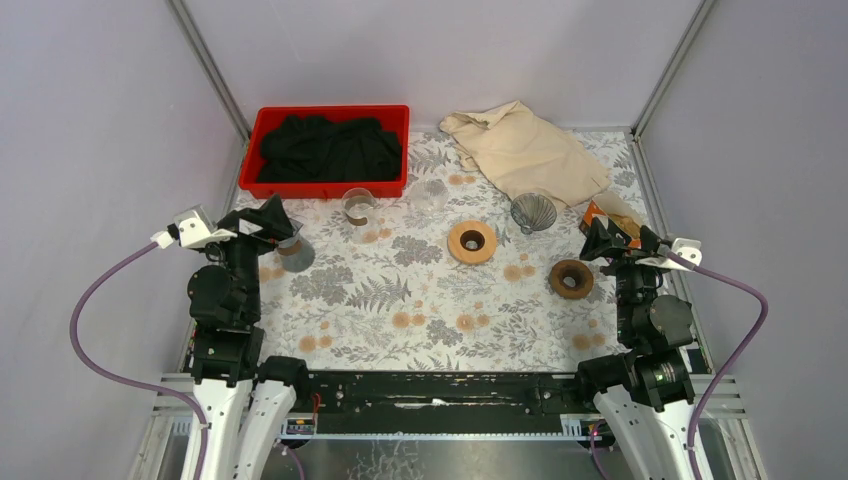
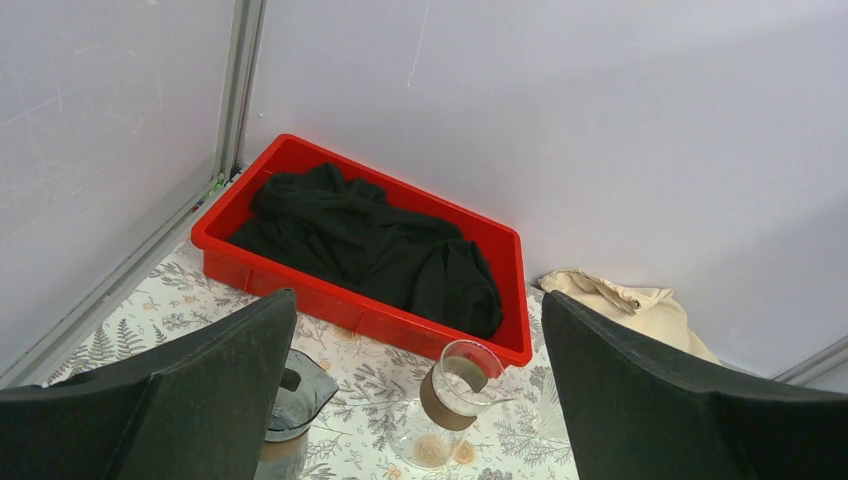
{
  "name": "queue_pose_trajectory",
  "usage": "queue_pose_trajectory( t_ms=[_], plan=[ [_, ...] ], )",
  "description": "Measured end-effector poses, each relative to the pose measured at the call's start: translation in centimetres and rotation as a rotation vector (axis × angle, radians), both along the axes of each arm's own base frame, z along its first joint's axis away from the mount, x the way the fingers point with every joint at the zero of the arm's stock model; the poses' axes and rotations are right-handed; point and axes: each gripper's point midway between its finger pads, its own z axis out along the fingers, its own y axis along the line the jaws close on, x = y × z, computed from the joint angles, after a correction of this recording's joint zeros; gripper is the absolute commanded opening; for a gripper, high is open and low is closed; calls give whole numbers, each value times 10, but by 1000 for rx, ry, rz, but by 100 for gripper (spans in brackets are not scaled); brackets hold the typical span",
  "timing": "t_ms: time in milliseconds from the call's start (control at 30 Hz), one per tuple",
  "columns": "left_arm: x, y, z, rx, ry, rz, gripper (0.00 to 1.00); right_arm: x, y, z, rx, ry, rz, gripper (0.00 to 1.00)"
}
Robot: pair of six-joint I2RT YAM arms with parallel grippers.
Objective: Place the coffee filter in the dripper
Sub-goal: Move the coffee server to the center of the board.
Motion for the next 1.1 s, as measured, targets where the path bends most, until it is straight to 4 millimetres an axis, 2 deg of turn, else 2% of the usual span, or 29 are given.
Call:
queue_pose_trajectory(
  t_ms=[667, 967, 1100],
  plan=[
    [3, 3, -4, -27, 12, 19, 100, -1, 1, 2, 6, -9, 10, 99],
    [45, -3, -42, -61, 243, 19, 100, -11, 7, 12, 25, -59, 53, 99],
    [54, -4, -75, -80, 371, 31, 100, -15, 8, 15, 29, -79, 63, 99]
  ],
)
